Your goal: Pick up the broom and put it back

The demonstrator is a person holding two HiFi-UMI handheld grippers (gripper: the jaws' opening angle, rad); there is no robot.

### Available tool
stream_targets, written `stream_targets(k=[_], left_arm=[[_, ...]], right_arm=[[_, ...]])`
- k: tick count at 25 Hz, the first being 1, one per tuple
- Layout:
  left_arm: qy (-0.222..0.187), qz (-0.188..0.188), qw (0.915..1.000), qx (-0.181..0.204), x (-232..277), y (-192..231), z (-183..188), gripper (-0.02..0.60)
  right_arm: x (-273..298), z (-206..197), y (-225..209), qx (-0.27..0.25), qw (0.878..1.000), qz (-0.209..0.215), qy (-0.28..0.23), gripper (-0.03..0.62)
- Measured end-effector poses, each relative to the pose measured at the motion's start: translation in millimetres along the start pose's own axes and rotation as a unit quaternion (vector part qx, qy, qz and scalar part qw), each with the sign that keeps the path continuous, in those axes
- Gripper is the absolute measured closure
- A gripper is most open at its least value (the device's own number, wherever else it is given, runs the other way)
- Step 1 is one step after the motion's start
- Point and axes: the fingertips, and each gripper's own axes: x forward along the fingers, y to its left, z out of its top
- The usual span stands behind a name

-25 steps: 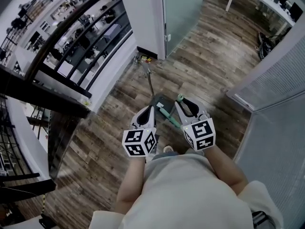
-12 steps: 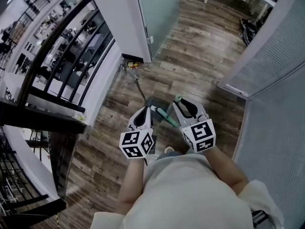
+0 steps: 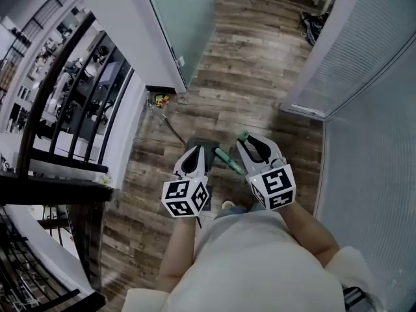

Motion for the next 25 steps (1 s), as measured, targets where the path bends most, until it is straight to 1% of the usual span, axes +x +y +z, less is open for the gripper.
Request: stream_targets(k=[7,13,17,25], left_arm=[[0.014,-0.041,0.9989,0.021,27,-49,-4,0.575],[0.026,-0.080,0.9958,0.037,41,-94,-8,0.575],[0.037,-0.105,0.9927,0.046,53,-126,-13,0.575],[0.055,-0.158,0.9840,0.061,79,-195,-26,0.575]], right_arm=[[-37,-5,-43,0.015,0.999,-0.043,-0.006,0.500],[-70,-10,-73,0.021,0.997,-0.077,-0.008,0.500],[-93,-15,-95,0.026,0.995,-0.099,-0.007,0.500],[-146,-25,-144,0.044,0.988,-0.150,-0.007,0.500]])
